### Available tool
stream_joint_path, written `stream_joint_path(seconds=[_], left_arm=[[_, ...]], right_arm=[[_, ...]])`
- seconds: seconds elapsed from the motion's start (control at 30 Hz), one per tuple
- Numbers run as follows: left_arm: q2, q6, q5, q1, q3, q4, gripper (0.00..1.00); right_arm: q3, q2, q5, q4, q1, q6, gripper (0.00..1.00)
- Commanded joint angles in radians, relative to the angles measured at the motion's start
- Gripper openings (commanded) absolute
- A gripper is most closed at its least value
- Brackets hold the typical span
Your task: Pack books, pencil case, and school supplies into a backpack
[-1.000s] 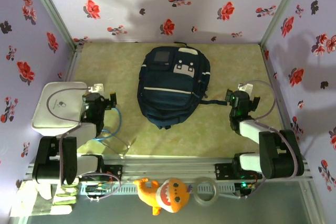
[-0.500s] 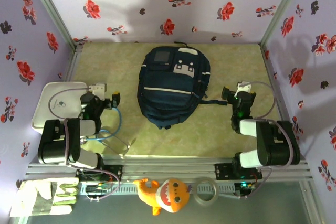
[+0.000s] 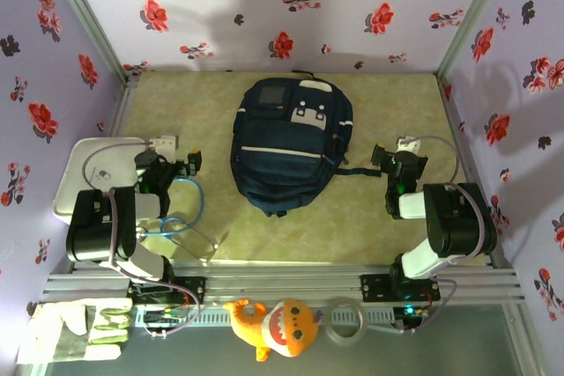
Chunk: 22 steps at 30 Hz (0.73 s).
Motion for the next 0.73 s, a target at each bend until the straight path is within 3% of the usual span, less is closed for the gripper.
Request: stream_joint_path(seconds=[0.0, 0.07, 0.7], left_arm=[[0.009, -0.021, -0.038, 0.010, 0.006, 0.025, 1.00], [0.010, -0.050, -0.124, 0.008, 0.014, 0.012, 1.00], [0.010, -0.037, -0.125, -0.003, 0.021, -0.003, 1.00]], right_arm=[[0.019, 0.005, 0.043, -0.023, -0.005, 0.027, 0.99], [0.019, 0.005, 0.043, -0.027, -0.005, 0.028, 0.99], [0.019, 0.004, 0.043, -0.028, -0.005, 0.028, 0.99]])
